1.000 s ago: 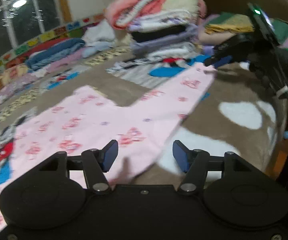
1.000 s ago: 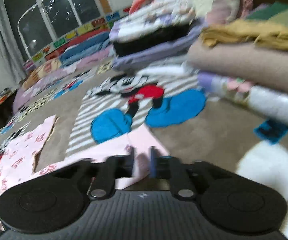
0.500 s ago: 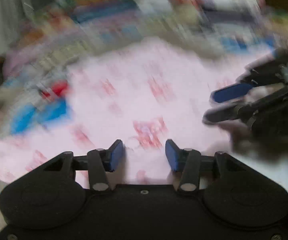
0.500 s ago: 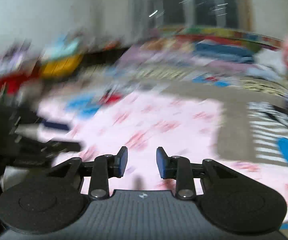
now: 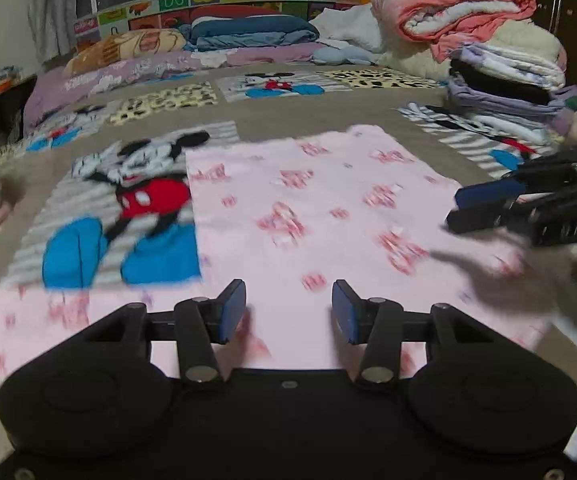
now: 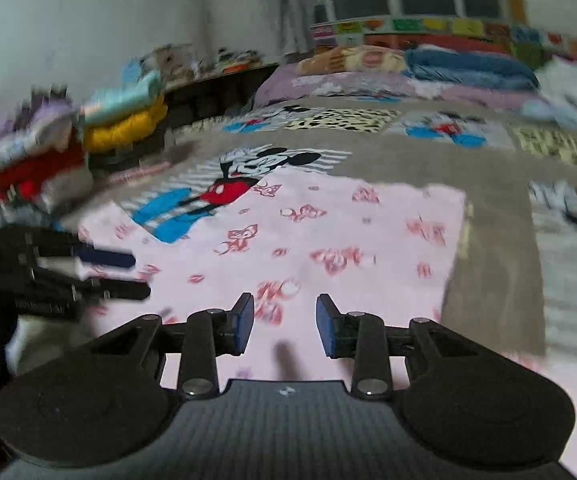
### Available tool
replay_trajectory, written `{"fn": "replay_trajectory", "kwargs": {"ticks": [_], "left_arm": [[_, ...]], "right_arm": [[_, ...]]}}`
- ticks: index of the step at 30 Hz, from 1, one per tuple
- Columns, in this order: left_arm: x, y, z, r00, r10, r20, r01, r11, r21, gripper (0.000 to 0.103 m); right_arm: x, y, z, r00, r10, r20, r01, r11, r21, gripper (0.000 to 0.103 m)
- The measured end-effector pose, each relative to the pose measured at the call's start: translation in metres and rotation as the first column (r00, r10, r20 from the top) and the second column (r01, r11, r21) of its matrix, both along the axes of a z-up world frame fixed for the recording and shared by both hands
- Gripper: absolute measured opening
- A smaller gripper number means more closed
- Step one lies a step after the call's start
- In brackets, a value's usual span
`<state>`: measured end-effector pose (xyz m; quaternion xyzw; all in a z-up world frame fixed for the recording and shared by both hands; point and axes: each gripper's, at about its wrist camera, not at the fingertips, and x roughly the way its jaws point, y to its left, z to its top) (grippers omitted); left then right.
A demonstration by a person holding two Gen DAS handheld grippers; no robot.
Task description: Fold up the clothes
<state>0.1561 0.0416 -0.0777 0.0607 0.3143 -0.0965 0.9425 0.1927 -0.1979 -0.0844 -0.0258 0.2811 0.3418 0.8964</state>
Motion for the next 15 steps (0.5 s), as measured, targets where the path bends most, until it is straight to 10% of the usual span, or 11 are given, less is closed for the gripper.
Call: {"fn": "replay_trajectory", "kwargs": {"ticks": [8,15], "left_arm": [[0.089,0.009,-0.022,0.982,-0.069,-0.175,0.079,0.996,0.052,0.056],[0.079,0.010,-0.023,0.992,-0.029,-0.121,0.037,0.997,0.064,0.056]], "right_arm": [[0.057,0.051,-0.021,0.996,0.073,-0.059,-0.083,0.979,-0.184,0.037],[0.075,0.020,-0.023,0.994,-0.016,-0.104,-0.003,0.984,-0.176,0.038]]}}
